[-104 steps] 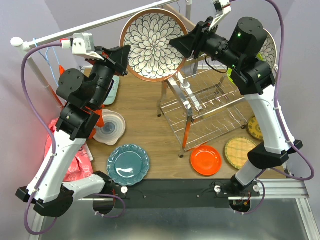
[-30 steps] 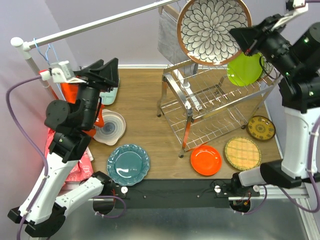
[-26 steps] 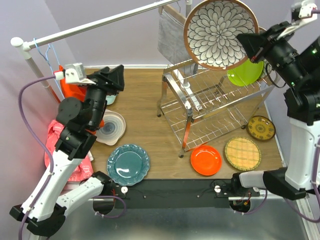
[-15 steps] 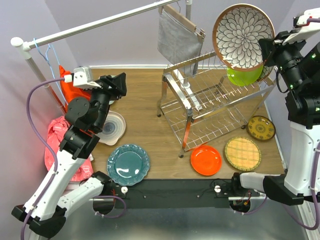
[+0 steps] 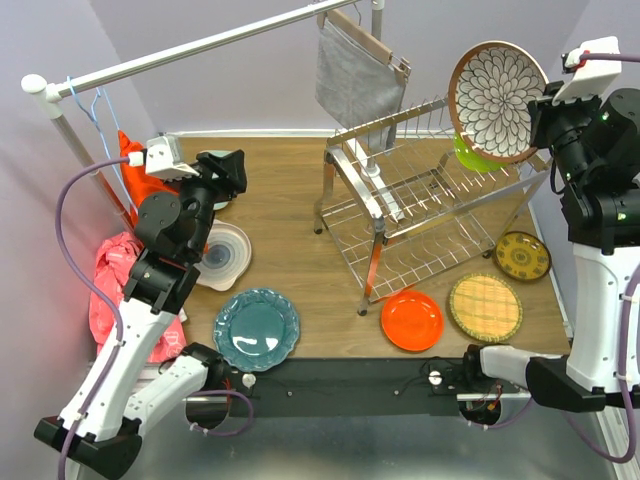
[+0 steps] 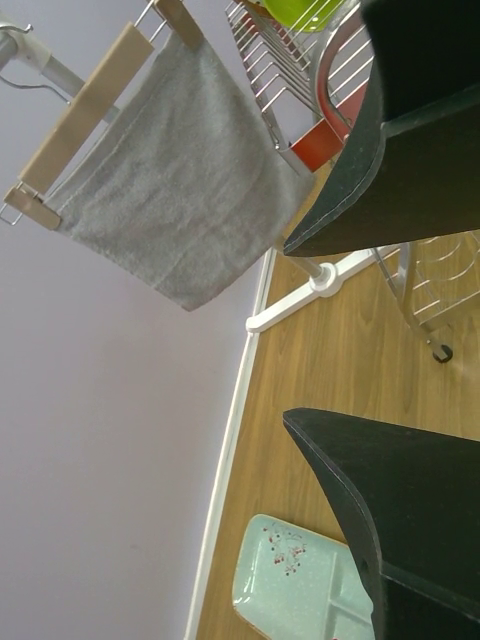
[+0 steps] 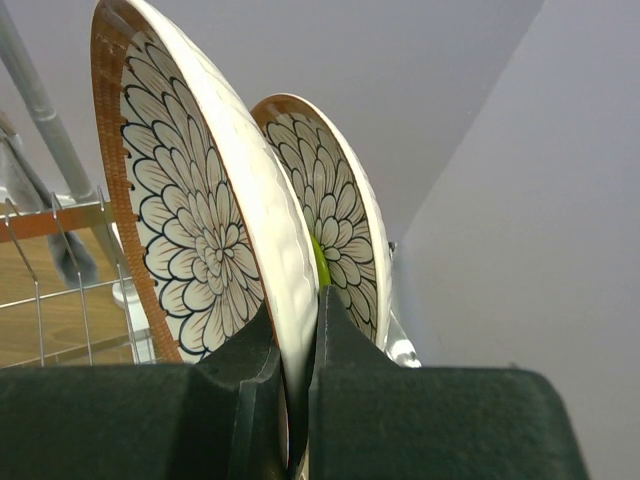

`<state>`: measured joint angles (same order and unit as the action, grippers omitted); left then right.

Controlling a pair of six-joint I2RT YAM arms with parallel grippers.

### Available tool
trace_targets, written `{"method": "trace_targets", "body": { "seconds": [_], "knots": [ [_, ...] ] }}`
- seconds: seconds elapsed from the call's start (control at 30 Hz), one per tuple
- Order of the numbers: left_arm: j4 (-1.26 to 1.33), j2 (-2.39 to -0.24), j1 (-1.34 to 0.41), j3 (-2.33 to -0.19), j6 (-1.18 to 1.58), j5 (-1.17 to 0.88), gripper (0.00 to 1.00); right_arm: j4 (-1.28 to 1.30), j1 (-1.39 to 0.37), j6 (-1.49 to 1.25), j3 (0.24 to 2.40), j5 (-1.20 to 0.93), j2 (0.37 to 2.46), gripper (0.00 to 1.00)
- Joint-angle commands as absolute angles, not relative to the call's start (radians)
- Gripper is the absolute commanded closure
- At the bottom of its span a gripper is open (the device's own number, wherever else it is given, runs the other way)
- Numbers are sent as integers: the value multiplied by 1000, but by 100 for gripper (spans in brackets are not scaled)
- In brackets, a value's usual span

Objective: Load the plates into the dish rack
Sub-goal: Insert the plate into the dish rack

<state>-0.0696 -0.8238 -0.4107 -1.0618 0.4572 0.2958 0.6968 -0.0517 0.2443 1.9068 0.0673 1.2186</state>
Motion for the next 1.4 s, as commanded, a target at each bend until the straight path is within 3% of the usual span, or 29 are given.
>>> {"method": "trace_targets", "body": {
  "seconds": [0.0, 0.97, 1.37],
  "knots": [
    [-54, -813, -377, -1052, 474, 230, 29, 541, -48, 275, 1898, 103, 1166, 99],
    [-41, -811, -324, -1028, 488, 176, 29, 520, -46, 356, 1779, 112, 1155, 99],
    [-44, -789, -318, -1009, 494, 172, 29, 506, -46, 322, 1839, 104, 1193, 99]
  ]
}}
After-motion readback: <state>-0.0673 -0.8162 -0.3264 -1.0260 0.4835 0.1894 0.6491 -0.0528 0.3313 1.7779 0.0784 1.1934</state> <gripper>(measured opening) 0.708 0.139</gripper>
